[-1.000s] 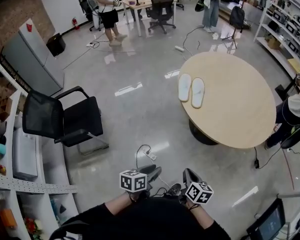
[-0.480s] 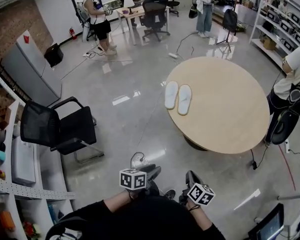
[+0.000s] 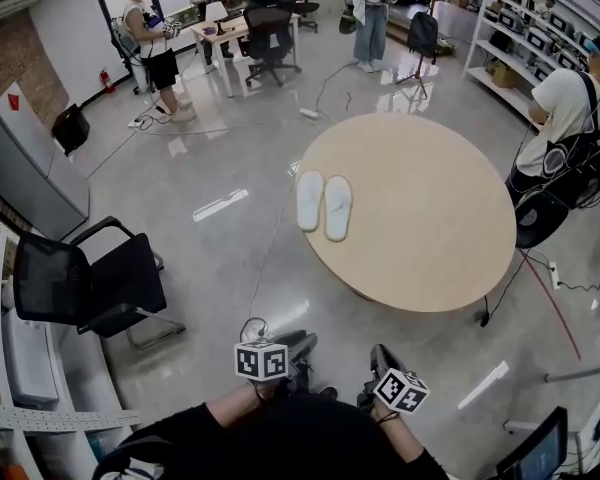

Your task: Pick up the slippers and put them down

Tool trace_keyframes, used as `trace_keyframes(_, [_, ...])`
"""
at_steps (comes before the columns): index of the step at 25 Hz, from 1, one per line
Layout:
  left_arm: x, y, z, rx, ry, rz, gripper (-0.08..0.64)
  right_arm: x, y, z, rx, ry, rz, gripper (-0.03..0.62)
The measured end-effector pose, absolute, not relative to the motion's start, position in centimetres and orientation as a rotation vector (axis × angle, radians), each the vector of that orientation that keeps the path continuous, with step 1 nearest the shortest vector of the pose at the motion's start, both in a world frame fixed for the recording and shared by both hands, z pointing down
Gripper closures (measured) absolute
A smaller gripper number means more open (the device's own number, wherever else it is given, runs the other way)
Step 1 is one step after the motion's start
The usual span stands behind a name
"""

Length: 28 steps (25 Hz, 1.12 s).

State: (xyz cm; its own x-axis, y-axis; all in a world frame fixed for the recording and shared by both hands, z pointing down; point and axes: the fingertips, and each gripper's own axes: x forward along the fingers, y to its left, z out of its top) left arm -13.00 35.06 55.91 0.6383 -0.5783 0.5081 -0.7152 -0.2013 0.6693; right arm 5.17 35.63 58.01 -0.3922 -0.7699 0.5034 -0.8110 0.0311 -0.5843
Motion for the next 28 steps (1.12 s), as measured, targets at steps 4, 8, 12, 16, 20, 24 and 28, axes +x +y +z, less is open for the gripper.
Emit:
trace_keyframes(4, [-13.7,31.3,56.8,1.879,-1.001,0.166,0.413,4.9,32.3,58.7,1.735,-2.178,1.319,0.565])
trace_keyframes(8, [-16.2,25.8,56.6,1.888,-1.011,0.146,0.413,2.3,27.0,58.6,1.706,-2.175,1.270,0.565])
trace_keyframes(12, [-17.3,20.6,56.5,1.923,-0.960,0.130,0.413,-0.4,21.6,58.1,1.679,-2.179,1.186,0.565])
trace_keyframes(16, [-18.7,16.0,57.2,1.914,-0.924,0.100,0.412,-2.5,17.2,58.5,1.666,-2.158,1.178,0.565])
trace_keyframes(20, [-21.2,12.9,58.6,1.875,-0.917,0.100,0.413,-4.7,14.4,59.3,1.639,-2.125,1.180,0.565])
trace_keyframes(24, [-20.7,11.1,59.3,1.870,-0.892,0.112,0.413,-4.5,12.3,59.8,1.622,-2.110,1.164,0.565])
trace_keyframes(28, [-18.0,8.2,57.5,1.934,-0.846,0.073,0.505,-2.8,9.0,59.8,1.601,-2.121,1.196,0.565])
